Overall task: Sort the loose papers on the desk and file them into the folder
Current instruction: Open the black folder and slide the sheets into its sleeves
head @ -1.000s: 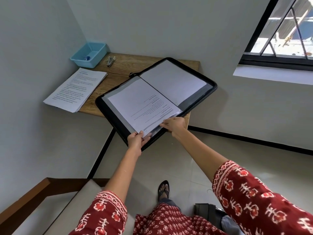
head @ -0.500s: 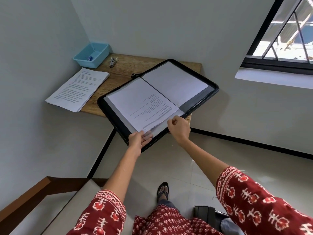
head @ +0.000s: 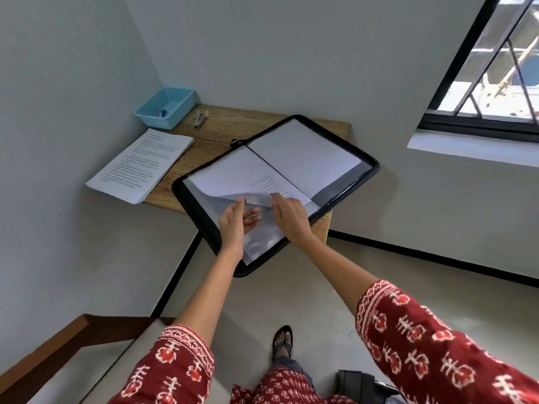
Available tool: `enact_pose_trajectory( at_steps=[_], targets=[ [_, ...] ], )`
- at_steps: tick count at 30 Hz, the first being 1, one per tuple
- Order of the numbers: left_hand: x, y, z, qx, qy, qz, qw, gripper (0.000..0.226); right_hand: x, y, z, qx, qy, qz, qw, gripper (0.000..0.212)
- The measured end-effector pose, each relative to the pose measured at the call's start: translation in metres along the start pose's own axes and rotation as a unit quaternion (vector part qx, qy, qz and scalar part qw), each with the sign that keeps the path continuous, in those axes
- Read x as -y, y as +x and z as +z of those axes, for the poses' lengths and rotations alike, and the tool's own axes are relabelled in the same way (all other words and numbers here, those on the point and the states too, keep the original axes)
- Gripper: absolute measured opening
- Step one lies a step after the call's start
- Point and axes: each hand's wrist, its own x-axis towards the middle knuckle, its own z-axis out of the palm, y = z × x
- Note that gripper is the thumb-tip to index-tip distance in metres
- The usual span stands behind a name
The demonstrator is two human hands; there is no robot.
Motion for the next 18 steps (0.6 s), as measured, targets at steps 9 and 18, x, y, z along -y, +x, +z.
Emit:
enact_pose_trajectory(
  at_steps=[9, 18],
  targets=[
    [0.004, 0.045, 0.018, 0.001, 0.142, -0.014, 0.99, 0.021, -0.052, 0.072, -0.069, -0.255, 0.174, 0.299, 0.903, 0.021],
    [-0.007, 0.109, 0.065, 0.054, 0.254, 0.051, 0.964, 0.019, -0.126, 0.095, -0.076, -0.291, 0.139, 0.462, 0.826, 0.052]
  ],
)
